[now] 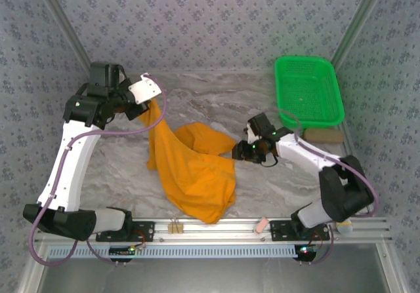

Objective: Fold the inside-out t-shirt

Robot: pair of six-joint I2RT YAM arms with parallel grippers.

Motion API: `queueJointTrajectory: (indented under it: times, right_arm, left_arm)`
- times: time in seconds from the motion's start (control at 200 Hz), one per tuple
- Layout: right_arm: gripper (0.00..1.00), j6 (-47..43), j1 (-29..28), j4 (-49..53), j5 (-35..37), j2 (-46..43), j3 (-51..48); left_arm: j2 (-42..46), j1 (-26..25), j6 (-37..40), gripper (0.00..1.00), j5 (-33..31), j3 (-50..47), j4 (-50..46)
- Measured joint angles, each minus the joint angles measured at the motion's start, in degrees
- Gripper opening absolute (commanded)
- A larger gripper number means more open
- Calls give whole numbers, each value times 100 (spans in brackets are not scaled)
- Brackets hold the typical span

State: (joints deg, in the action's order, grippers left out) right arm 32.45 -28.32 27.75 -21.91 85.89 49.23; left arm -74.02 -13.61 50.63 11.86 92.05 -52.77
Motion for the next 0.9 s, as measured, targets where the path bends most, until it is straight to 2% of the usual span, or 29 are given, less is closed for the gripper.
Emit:
queueJointTrajectory:
  times: [0.14,0.295,0.475,0.635,0.69,0.815,0.9]
  right_arm:
    - [48,214,-146,-278,-374,501,-205]
    - [37,315,-144,-629,-518,686,-203]
    - [41,232,-129,-590,-503,850,-85]
    - [41,155,-146,-509,-463,887,-15]
    - [39,131,-151,-481,-446,909,15]
    - [23,57,-149,-315,-374,1027,127]
    - [20,-4,-144,-195,-284,1104,212]
  left_arm:
    - [-2,0,37,0,-61,-13,-15]
    - [-2,0,39,0,-98,-39,-28]
    - [-2,0,37,0,-118,-39,-52]
    - [-2,0,37,0,-122,-39,-63]
    - [-2,0,37,0,-125,-39,-66]
    - [-2,0,37,0,-136,-39,-66]
    - [-2,0,37,0,-142,-39,-70]
